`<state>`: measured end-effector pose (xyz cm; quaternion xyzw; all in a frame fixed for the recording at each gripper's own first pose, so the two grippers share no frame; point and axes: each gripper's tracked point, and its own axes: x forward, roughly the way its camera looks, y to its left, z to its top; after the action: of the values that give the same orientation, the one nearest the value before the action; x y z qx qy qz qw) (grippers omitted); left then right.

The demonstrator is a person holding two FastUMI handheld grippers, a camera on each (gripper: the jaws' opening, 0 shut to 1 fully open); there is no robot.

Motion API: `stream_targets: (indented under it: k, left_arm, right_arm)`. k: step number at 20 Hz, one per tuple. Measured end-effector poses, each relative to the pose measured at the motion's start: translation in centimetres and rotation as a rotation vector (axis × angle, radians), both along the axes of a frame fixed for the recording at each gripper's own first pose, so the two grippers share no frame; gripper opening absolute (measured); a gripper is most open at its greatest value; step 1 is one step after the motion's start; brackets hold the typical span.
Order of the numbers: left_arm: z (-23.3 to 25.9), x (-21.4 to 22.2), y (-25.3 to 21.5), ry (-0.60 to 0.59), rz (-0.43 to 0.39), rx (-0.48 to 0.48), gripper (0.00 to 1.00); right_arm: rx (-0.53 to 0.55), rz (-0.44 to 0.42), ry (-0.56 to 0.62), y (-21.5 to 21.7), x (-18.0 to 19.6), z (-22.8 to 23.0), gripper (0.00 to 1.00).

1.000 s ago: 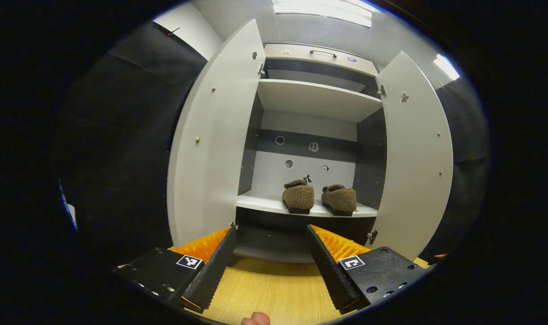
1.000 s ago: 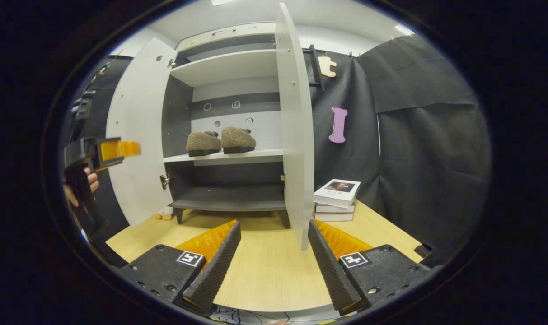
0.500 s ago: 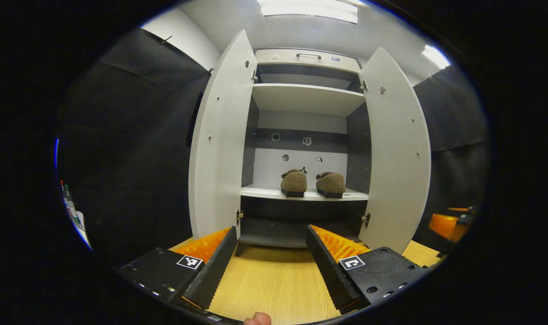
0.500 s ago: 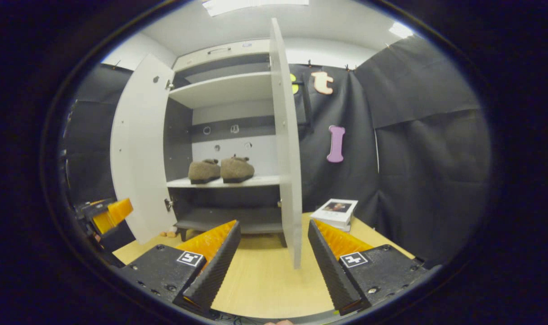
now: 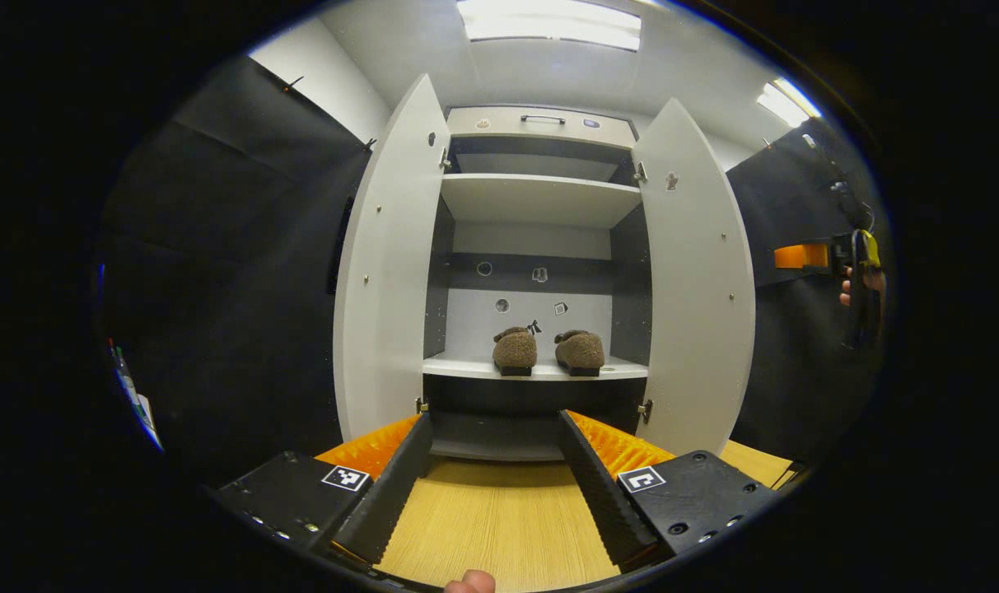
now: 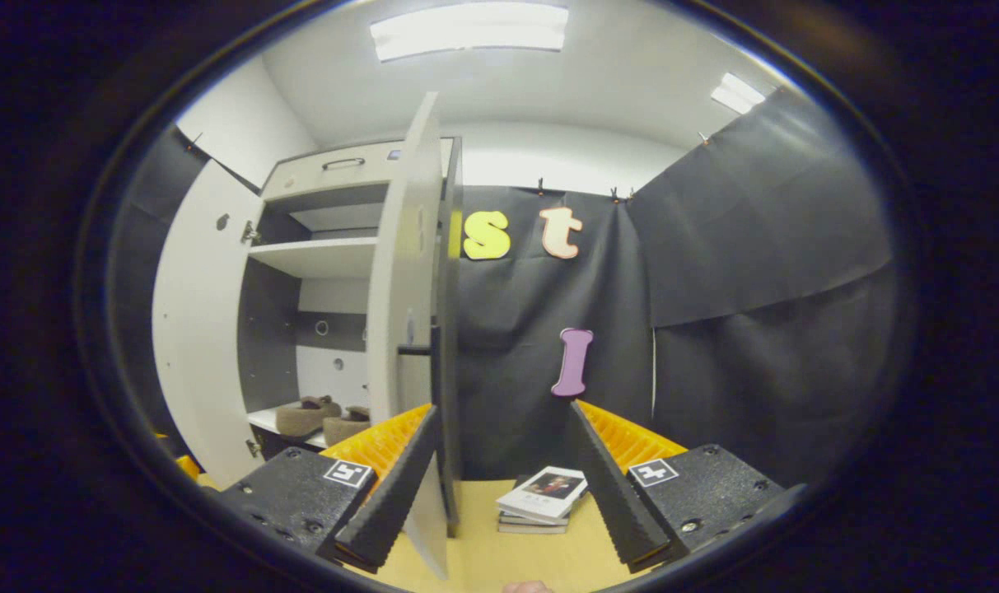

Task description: Grab one shoe with the right hand and put it into the shoe cabinet, grab the other shoe with the left hand and put it into the shoe cabinet; then close the right door with the right hand and the left door with the left hand.

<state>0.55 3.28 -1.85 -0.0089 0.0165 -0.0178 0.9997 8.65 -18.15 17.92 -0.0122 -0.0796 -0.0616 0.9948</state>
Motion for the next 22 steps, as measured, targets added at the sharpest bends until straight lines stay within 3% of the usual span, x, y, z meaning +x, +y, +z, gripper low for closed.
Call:
stream_targets:
  k: [5,7,14,22]
  left_arm:
    - [0.4,-0.6,-1.1,-0.010,-0.028,0.022,0.94]
    - [0.0,-0.6,-1.1,0.003,-0.025,0.025,0.94]
    - [-0.9,-0.4,-1.2,0.038,-0.032,0.021,0.94]
    - [-1.7,-0.4,-0.2,0.073,-0.023,0.032,0.94]
  right_arm:
    - [-0.033,0.029,0.018,0.2,4.8,1.3,0.98]
    - [-0.057,0.005,0.009,-0.2,5.6,1.6,0.98]
    - [-0.054,0.052,0.006,1.4,5.9,1.4,0.93]
    - [-0.030,0.248,0.016,10.7,6.8,0.3,0.90]
